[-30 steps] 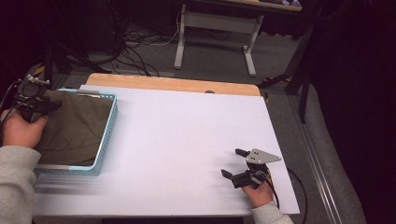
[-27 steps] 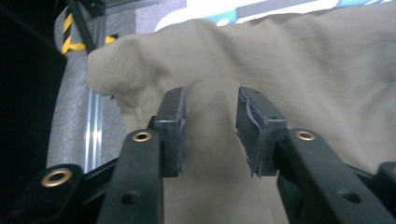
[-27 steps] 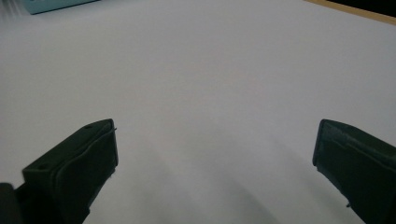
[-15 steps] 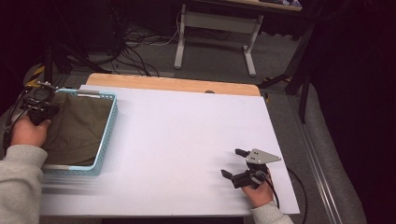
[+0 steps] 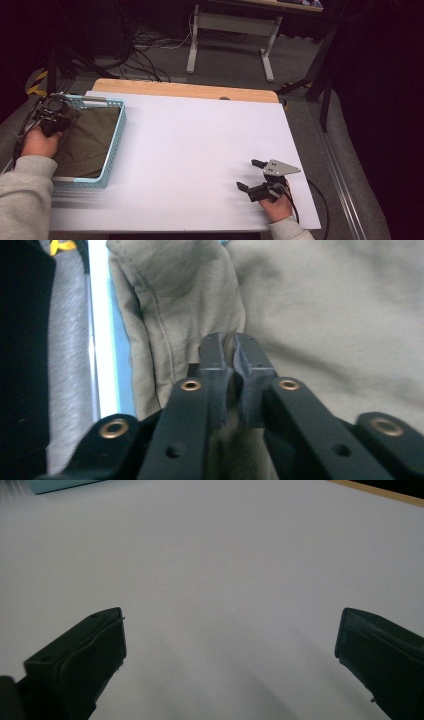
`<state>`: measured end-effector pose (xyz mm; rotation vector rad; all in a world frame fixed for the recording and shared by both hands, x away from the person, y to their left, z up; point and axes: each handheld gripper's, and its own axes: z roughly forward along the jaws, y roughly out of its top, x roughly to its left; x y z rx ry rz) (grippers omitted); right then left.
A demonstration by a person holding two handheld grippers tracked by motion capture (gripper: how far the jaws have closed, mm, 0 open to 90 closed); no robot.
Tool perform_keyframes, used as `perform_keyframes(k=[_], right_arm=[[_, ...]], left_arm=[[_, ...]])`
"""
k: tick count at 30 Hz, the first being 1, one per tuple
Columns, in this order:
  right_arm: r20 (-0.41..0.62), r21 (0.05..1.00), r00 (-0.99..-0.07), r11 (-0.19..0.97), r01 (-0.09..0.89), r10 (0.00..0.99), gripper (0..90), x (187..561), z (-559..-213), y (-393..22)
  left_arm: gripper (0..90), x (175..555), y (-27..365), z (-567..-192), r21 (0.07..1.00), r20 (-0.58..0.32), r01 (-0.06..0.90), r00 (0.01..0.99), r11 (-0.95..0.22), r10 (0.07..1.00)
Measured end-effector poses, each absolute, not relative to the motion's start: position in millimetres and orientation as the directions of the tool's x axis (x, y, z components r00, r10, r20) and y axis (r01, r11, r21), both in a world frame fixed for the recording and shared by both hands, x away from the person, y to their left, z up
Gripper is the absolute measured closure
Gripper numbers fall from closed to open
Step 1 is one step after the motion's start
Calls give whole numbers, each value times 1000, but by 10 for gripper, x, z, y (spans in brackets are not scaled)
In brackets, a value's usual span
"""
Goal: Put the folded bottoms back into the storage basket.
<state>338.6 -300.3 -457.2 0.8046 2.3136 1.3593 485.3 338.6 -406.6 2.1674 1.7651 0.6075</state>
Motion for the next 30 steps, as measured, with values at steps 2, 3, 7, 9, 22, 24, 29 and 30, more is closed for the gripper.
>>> perform_keyframes(k=[2, 3, 7, 9, 22, 24, 29, 30], right_arm=[[-4, 874, -782, 382, 300, 624, 4, 3386, -4572, -3003], [-4, 874, -782, 382, 301, 624, 4, 3386, -4572, -3003], [-4, 874, -781, 382, 301, 624, 3, 3384, -4572, -3003], [-3, 874, -781, 381, 301, 624, 3, 3384, -4571, -3004], [8, 877, -783, 372, 304, 621, 3, 3398, -4573, -3009], [12, 877, -783, 369, 306, 622, 3, 3399, -4573, -3009], [10, 878, -782, 369, 306, 623, 3, 3397, -4572, -3009], [11, 878, -782, 369, 306, 623, 3, 3397, -4572, -3009]], left_arm=[[708, 4804, 3384, -3983, 515, 126, 833, 160, -202, 979], [683, 4773, 3386, -3934, 541, 117, 817, 160, -198, 980], [599, 4656, 3380, -3748, 620, 81, 762, 173, -186, 982], [570, 4603, 3355, -3673, 645, 75, 739, 189, -192, 979], [462, 4253, 3075, -3420, 753, 33, 618, 305, -224, 952], [445, 4228, 3060, -3402, 760, 21, 611, 317, -221, 948], [396, 4174, 3023, -3366, 777, -5, 593, 342, -212, 940], [386, 4157, 3008, -3356, 780, -15, 590, 351, -209, 936]])
